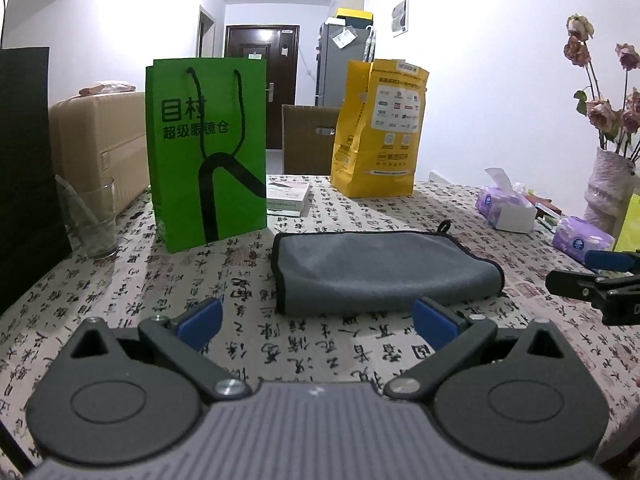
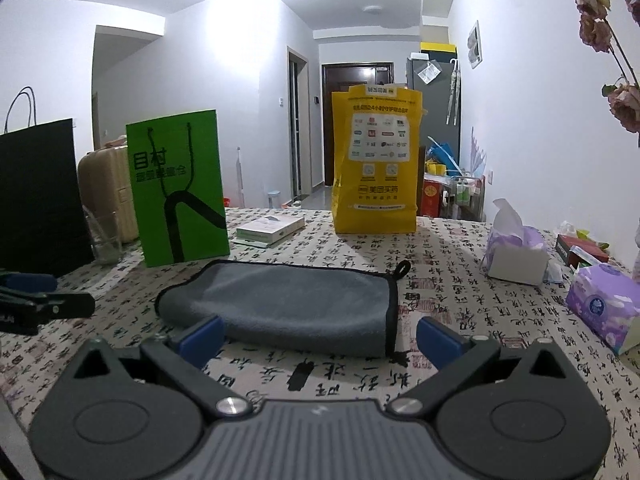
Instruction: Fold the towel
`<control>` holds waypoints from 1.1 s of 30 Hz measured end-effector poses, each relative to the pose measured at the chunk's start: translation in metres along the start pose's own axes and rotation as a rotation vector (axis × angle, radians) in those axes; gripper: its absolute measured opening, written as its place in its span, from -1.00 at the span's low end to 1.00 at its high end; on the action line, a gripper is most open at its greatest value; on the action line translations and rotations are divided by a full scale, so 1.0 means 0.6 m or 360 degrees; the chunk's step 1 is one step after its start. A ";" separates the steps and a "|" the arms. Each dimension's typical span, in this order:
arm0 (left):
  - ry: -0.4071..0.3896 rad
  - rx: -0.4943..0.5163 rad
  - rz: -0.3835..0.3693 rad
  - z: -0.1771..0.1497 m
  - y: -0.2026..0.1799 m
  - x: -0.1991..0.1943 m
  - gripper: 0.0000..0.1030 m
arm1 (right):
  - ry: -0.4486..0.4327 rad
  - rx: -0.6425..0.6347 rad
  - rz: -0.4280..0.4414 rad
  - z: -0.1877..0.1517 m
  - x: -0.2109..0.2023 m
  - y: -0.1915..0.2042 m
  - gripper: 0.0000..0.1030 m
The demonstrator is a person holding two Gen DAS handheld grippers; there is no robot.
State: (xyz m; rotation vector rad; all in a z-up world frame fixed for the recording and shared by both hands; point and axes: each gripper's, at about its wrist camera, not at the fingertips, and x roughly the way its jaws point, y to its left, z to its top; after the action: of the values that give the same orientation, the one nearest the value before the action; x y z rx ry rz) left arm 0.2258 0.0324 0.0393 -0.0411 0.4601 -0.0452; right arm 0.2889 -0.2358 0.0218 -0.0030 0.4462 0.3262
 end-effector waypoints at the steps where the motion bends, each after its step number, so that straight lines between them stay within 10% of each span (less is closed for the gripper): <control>1: -0.0001 0.0000 -0.0002 -0.002 -0.001 -0.004 1.00 | -0.0001 0.0002 0.0000 -0.002 -0.004 0.001 1.00; 33: -0.0112 0.0018 0.0008 -0.088 -0.030 -0.174 1.00 | -0.0077 0.0046 0.0033 -0.080 -0.153 0.059 1.00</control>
State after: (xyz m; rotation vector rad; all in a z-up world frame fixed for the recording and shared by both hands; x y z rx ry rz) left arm 0.1083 0.0186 0.0390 -0.0301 0.3893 -0.0412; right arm 0.1795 -0.2342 0.0200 0.0379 0.4030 0.3395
